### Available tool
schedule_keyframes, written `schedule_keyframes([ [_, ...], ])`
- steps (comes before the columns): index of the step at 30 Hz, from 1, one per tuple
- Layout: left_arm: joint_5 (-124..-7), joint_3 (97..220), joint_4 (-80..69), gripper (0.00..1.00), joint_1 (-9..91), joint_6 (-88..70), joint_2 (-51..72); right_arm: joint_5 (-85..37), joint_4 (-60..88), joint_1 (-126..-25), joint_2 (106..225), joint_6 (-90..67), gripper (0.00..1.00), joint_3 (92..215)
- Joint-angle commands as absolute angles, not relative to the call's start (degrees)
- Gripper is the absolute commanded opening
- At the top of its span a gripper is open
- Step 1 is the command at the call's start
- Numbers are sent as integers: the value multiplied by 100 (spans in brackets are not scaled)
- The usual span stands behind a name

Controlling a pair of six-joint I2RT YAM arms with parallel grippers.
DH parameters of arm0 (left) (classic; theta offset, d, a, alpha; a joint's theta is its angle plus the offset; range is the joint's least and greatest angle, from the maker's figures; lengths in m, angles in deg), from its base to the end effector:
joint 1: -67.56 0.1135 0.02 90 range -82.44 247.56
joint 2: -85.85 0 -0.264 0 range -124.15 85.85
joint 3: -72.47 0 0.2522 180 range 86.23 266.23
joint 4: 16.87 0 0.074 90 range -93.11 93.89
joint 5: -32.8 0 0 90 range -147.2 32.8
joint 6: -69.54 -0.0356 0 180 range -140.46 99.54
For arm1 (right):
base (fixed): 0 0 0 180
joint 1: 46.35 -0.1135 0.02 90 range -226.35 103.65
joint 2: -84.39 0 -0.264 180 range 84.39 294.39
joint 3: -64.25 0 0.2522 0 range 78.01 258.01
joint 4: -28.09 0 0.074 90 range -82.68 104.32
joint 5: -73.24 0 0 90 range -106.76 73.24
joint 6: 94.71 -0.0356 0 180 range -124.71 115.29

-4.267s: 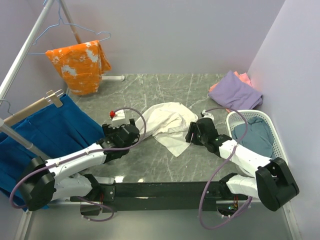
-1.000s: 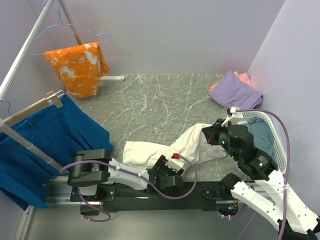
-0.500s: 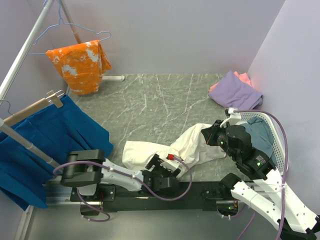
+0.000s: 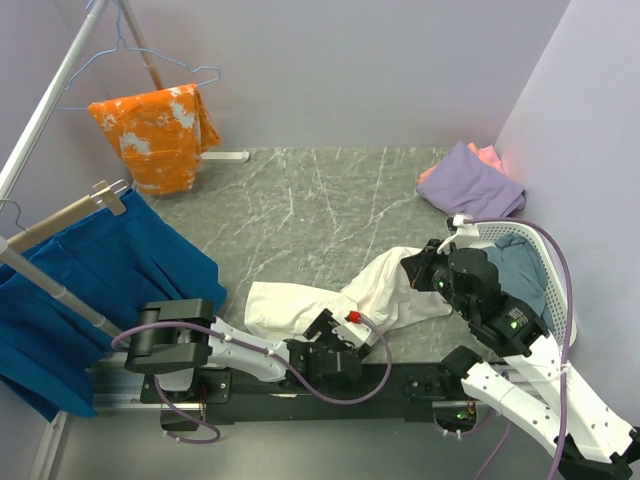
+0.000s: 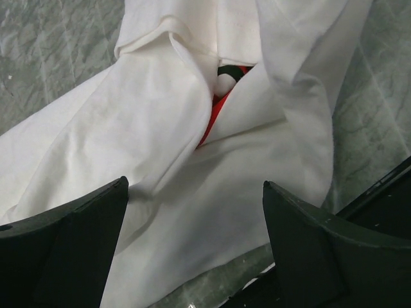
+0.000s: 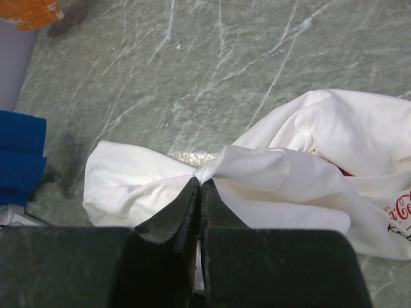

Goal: Fold and stack the t-shirts
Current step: Flatten out the tshirt

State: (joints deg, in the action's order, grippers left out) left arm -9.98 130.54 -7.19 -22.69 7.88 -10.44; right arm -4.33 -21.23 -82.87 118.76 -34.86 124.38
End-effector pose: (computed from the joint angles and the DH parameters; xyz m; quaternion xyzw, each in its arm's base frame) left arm 0.0248 -0.3130 0.1470 0.3165 0.8073 -0.0921 0.4894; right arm 0.1082 0.0706 0.3287 0.0130 0.8337 0.2236 0.5048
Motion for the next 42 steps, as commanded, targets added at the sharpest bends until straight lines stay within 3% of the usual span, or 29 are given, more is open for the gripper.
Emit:
schedule_keyframes([
  [1,-755,13158,-979,89,-2208,871,-1197,-366,-1916,-8309,11831,-3433,5,12451],
  [11,-420,12754,-1357,76,-1910,995,-732,-437,-1837,-8309,11928,-3432,6,12336],
  [14,-438,12762,-1340,63,-1804,1004,-775,-445,-1828,-8318,11937,-3424,6,12336],
  [15,-412,12771,-1331,52,-1787,995,-819,-454,-1828,-8301,11937,-3415,6,12336],
  [17,-376,12771,-1357,39,-1743,995,-837,-445,-1837,-8309,11919,-3415,6,12328],
  [18,-385,12771,-1357,25,-1716,1021,-863,-428,-1846,-8309,11911,-3415,6,12328],
  [21,-455,12763,-1375,1,-1593,995,-759,-410,-1890,-8300,11875,-3406,5,12328],
  [26,-534,12605,-1331,1,-1365,854,-267,-358,-1995,-8309,11761,-3380,5,12407],
  [33,-955,12305,-1025,1,-557,661,1374,-287,-2066,-8309,11612,-3371,5,12442],
  [39,-1729,12805,-514,1,927,407,2361,-454,-2459,-8309,11708,-3721,0,12337],
  [42,-2334,13375,-383,1,1674,179,2284,-726,-2654,-8309,11464,-4327,0,11881],
])
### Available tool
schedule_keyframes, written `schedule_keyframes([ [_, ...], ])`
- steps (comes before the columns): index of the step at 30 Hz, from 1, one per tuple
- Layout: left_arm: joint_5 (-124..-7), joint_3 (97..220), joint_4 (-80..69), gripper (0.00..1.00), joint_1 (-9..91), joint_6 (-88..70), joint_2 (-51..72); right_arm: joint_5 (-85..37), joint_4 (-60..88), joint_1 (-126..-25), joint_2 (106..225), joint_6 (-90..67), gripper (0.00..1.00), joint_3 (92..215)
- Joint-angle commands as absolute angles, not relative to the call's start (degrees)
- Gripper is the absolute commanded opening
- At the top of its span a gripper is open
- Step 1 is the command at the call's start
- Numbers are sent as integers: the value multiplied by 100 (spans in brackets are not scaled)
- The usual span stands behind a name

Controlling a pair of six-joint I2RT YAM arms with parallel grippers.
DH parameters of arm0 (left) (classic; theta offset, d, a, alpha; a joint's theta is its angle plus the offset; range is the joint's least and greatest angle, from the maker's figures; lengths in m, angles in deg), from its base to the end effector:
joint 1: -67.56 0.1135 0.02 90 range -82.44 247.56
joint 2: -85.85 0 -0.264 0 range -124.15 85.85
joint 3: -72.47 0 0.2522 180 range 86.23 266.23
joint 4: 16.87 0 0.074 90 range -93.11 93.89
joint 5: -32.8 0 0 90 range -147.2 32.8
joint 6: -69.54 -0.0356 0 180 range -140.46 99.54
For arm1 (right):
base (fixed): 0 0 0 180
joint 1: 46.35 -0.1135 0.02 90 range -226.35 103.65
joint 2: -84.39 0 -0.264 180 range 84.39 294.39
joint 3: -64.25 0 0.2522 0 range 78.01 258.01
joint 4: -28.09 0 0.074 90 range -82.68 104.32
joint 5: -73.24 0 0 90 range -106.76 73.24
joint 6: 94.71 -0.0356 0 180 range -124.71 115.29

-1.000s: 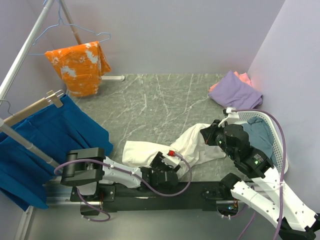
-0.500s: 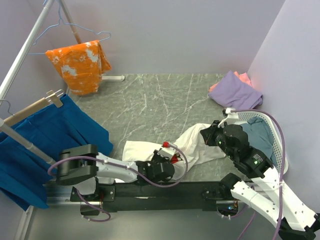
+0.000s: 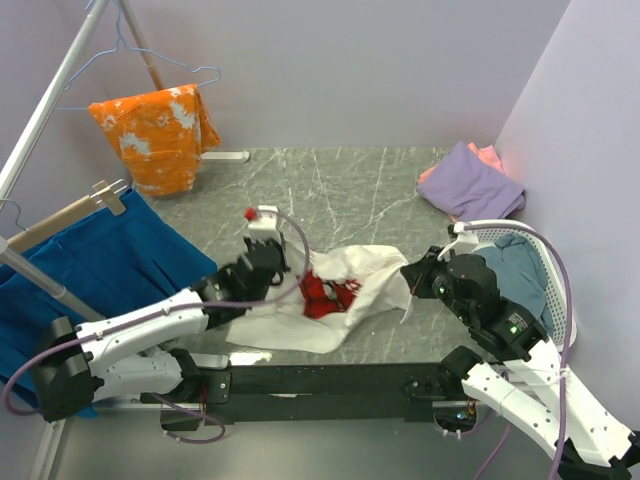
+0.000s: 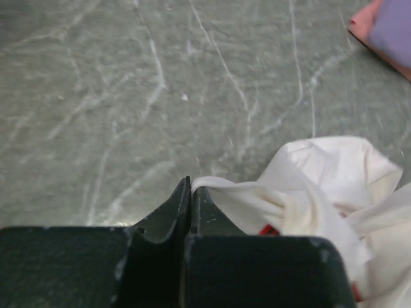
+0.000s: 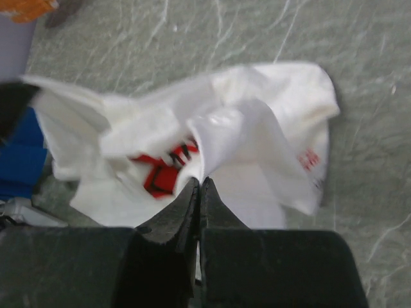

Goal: Fold and stack the t-shirts
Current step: Flatten out the tshirt

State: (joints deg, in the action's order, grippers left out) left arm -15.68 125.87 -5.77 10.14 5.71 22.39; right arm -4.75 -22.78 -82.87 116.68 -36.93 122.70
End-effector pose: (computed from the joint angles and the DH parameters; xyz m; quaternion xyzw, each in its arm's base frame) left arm 0.1514 -0.1931 0.2693 0.0148 0.7968 -0.1343 0.5889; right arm 0.1025 0.0667 0.3202 0.0250 0.8389 0.2301 0.4925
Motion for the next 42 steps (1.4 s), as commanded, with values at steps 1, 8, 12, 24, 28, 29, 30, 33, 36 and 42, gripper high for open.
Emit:
schedule_keyframes([
  [1,-2519,13543,-364,1,2033,117,2187,-735,-2715,-8309,11384,-4651,0,11592],
  [8,-3179,14538,146,1,2783,80,861,-1159,-3015,-8423,11260,-5542,55,12027],
  [12,-3487,14748,198,1,3213,335,517,-999,-2142,-8432,11548,-5561,74,12064],
  [24,-3488,15021,813,1,3706,722,262,-366,-1327,-7924,16775,-3371,85,14602],
  [28,-3593,15057,814,1,3803,740,209,-1025,-1161,-7475,17403,-3441,79,14613],
  [29,-3602,15039,822,1,3812,723,183,-1139,-1091,-7405,17517,-3441,79,14569],
  [30,-3585,15022,857,1,3821,749,182,-1201,-1055,-7352,17561,-3476,77,14473],
  [33,-3689,14872,831,1,3865,775,217,-1561,-888,-7132,17781,-3511,75,14314],
  [36,-3856,14705,752,1,3909,793,279,-1658,-818,-7000,18027,-3512,74,14296],
  [42,-3971,14617,778,1,3935,749,314,-1658,-870,-6921,18370,-3520,73,14332],
])
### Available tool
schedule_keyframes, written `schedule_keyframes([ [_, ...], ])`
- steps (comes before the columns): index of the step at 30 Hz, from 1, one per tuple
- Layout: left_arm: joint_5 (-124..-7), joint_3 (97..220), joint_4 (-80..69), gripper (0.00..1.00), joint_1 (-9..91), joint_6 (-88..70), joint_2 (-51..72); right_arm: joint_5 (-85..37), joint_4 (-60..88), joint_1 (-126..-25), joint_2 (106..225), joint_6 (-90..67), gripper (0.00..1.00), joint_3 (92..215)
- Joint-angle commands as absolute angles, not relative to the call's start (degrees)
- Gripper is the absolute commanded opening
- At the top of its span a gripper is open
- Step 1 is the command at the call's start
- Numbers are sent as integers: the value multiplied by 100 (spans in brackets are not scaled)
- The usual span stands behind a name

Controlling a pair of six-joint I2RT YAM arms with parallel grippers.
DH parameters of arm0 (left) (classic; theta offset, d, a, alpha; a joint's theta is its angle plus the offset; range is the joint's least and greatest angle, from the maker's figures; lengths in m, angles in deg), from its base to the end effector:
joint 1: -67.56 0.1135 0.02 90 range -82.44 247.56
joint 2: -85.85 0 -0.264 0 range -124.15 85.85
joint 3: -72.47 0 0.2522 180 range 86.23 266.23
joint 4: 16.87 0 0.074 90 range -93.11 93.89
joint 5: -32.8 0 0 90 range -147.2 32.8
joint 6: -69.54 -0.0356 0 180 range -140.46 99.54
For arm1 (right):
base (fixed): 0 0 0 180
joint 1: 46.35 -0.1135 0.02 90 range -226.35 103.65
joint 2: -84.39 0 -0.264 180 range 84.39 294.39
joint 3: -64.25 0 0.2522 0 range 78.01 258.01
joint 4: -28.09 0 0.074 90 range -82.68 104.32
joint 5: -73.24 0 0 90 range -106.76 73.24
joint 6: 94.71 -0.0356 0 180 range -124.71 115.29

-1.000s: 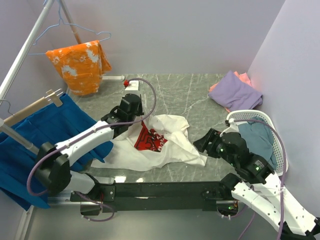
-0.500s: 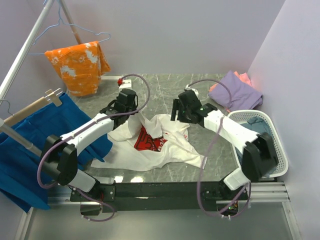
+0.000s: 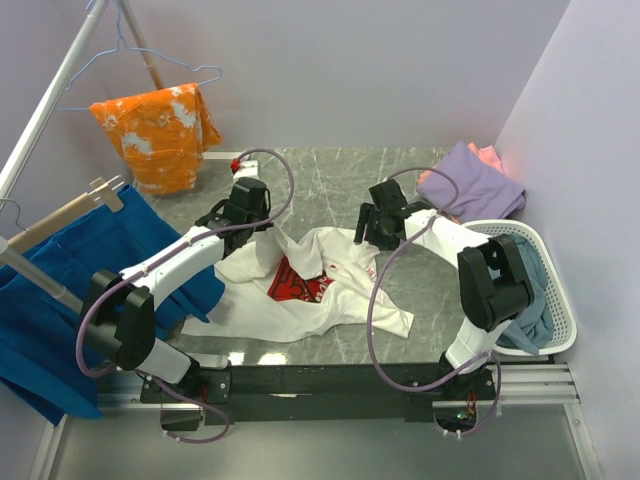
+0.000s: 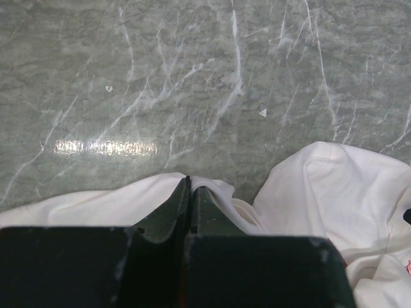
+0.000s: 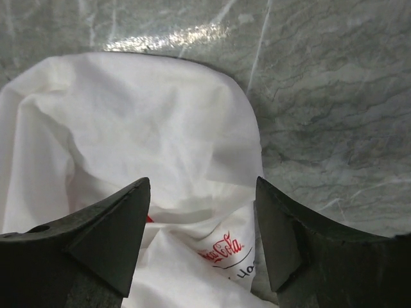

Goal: Fold and stack the t-shirts
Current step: Flatten out the tshirt

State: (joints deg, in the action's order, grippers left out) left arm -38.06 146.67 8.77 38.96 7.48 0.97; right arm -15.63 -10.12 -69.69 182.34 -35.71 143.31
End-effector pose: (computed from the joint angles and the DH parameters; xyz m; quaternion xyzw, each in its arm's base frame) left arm 0.2962 -0.1482 0.2660 -0.0700 0.8803 -0.0802 0.4624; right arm 0.3259 0.1399 0.2013 0.0668 0.9567 0.1209 0.2562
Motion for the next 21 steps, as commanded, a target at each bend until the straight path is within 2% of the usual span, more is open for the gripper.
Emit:
schedule_keyframes([
  [1,-3962,14608,778,1,3944,740,314,-1658,-879,-6921,18397,-3512,72,14331],
  [13,-3962,14556,787,1,3979,723,314,-938,-1195,-6736,18669,-3257,69,14498],
  [21,-3953,14582,814,1,3988,714,270,-1490,-985,-6666,18827,-3134,62,14534],
])
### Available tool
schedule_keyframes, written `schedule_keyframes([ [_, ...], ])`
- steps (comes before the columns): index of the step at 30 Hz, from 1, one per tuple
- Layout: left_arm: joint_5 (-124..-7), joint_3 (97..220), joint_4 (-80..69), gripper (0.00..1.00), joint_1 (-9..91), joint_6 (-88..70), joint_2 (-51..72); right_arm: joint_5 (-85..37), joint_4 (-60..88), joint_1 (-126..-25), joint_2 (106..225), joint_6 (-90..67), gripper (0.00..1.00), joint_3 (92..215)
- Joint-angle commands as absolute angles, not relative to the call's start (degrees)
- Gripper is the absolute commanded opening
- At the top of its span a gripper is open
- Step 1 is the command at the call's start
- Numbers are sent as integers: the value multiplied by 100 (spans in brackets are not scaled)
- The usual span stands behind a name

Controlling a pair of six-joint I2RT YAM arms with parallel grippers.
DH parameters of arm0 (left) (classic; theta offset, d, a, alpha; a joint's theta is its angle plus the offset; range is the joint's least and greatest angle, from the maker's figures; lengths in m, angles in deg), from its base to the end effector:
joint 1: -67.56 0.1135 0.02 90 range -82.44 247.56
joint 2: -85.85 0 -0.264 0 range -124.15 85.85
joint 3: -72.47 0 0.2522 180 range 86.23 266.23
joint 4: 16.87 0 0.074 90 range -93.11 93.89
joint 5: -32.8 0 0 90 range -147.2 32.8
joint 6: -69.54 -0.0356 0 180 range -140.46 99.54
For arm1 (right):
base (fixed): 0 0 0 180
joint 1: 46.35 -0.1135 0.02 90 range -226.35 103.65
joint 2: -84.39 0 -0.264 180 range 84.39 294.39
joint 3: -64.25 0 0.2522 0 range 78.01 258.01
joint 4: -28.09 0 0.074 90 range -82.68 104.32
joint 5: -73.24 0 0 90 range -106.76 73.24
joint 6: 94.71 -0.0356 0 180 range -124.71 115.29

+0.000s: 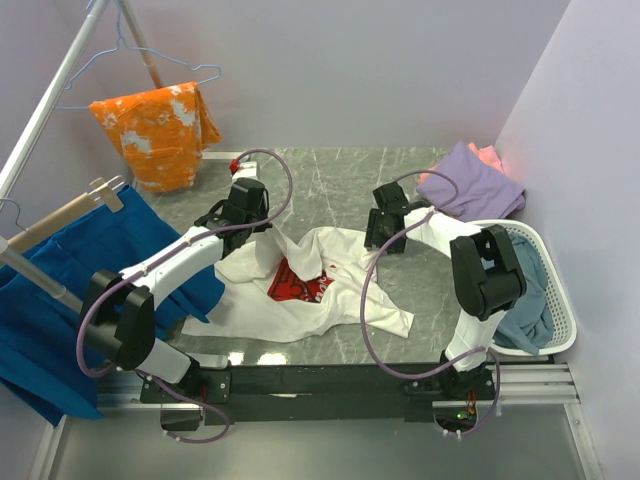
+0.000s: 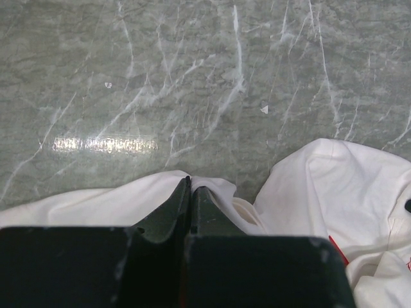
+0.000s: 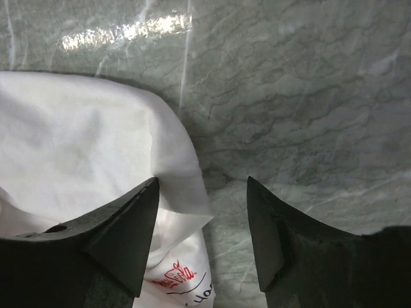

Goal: Fold and stack the t-shirts
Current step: Flatten out the tshirt

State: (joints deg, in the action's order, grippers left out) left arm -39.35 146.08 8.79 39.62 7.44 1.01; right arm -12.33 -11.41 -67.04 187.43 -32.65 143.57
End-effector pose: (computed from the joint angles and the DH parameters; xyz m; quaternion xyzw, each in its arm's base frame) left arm 0.2966 -0.1449 0.2626 -0.0690 0.8837 -0.0842 0.4552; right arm 0.3376 0.1245 0.1715 0.0704 0.9696 0.0610 0.2264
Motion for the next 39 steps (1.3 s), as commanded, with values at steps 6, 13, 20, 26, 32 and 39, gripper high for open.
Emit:
schedule_keyframes([
  [6,-3962,14582,840,1,3988,714,253,-1799,-739,-6639,18872,-3019,4,14560],
  [13,-3857,14617,972,1,4041,705,305,-413,-1194,-6376,17591,-3151,0,14419],
  [20,-3786,14608,989,1,4119,705,297,704,-1635,-5673,16762,-3204,0,14138],
  [26,-3821,14696,919,1,4216,696,60,873,-1583,-5102,16788,-3072,0,13892],
  [32,-3927,14793,779,1,4269,705,-239,794,-1292,-5040,17105,-2975,5,14015],
  [39,-4103,15030,656,1,4260,635,-590,205,-1134,-5048,17035,-2896,23,14173],
])
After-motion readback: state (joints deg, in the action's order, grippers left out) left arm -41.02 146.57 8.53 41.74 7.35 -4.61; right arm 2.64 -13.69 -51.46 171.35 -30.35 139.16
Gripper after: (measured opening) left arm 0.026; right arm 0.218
